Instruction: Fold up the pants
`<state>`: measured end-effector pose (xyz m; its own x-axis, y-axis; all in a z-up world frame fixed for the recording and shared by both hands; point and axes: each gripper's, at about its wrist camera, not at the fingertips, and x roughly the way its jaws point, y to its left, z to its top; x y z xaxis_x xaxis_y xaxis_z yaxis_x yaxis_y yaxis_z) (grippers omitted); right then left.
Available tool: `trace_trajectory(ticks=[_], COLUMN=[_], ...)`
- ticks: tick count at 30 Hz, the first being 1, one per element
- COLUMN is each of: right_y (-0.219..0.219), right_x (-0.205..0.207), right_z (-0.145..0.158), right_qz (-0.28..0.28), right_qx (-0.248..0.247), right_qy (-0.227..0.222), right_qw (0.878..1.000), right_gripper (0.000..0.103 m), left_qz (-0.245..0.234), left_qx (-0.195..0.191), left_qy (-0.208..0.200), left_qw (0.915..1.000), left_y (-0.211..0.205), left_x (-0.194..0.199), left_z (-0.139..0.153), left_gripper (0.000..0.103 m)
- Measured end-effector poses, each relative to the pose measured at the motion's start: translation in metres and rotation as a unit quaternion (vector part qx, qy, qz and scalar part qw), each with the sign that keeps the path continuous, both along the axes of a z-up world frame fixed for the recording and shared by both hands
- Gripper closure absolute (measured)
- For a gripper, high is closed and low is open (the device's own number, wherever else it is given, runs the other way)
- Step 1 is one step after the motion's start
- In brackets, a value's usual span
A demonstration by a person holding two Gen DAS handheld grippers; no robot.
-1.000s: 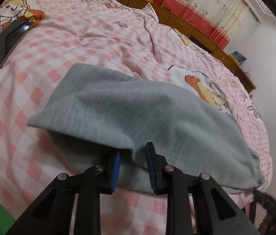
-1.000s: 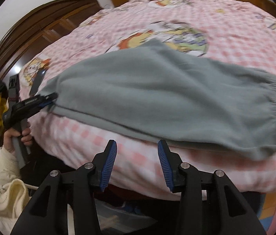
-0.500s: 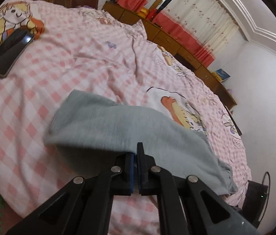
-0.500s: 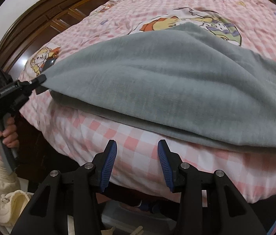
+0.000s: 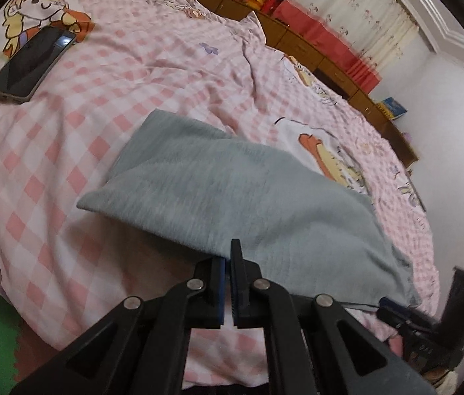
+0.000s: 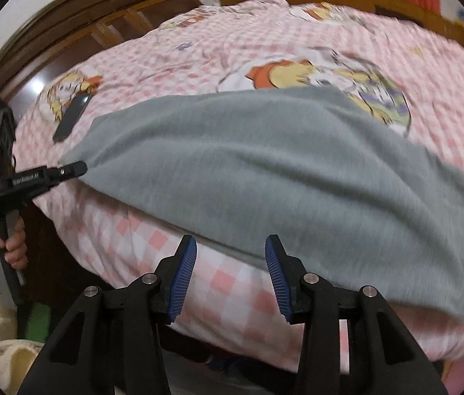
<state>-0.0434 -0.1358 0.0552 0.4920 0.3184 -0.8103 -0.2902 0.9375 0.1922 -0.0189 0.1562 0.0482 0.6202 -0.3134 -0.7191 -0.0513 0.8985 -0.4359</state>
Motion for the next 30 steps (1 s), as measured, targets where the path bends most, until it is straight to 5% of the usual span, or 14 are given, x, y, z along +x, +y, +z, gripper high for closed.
trace_trajectory(ticks=[5,15,20,24,26,30], right_y=[0.022,0.012,0.021,0.015,0.010,0.006], right_x=[0.011,0.018,0.016,0.021,0.023,0.017], right_z=[-0.023,-0.033,-0.038,-0.039,-0.037,-0.029], right_qz=[0.018,0.011,0.026,0.008,0.001,0.002], right_qx=[-0.082,-0.063,-0.095,-0.087,-0.075,-0.055], right_qy=[0.007,0.021,0.007,0.009,0.012,0.014], right_qw=[0.996,0.998,0.995,0.996,0.997,0.998], right_gripper=[0.058,0.064,0.065,0.081,0.099,0.101], left_qz=[-0.010,-0.021,-0.019,-0.020,-0.021,-0.020], left_qx=[0.008,-0.007,-0.008,-0.002,0.004,0.010], left_qy=[0.007,0.014,0.018,0.018,0.017,0.017], left_qw=[0.9999,0.9997,0.9996,0.9996,0.9996,0.9996], left_y=[-0.002,0.004,0.003,0.002,0.000,-0.002], left_x=[0.007,0.011,0.013,0.013,0.013,0.013], left_z=[-0.010,-0.022,-0.025,-0.025,-0.025,-0.023], left_gripper=[0.101,0.101,0.100,0.100,0.100,0.100])
